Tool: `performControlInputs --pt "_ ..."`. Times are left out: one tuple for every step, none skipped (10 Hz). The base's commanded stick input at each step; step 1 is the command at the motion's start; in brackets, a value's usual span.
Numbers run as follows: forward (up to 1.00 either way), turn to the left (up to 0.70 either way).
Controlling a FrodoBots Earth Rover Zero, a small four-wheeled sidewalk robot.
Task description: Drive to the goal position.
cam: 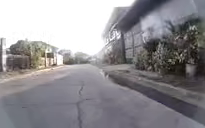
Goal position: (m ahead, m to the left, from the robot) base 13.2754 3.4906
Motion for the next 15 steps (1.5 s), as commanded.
performControlInputs --pt "0.98 0.0" --pt "0.98 0.0" --pt "0.98 0.0" --pt "0.98 0.0" --pt "0.98 0.0" --pt "0.98 0.0" --pt "0.98 0.0" --pt "0.98 0.0" --pt "0.98 0.0" --pt "0.95 0.0" --pt "0.91 0.0" --pt "0.78 0.0" --pt "0.7 0.0" --pt "0.69 0.0" --pt "0.69 0.0"
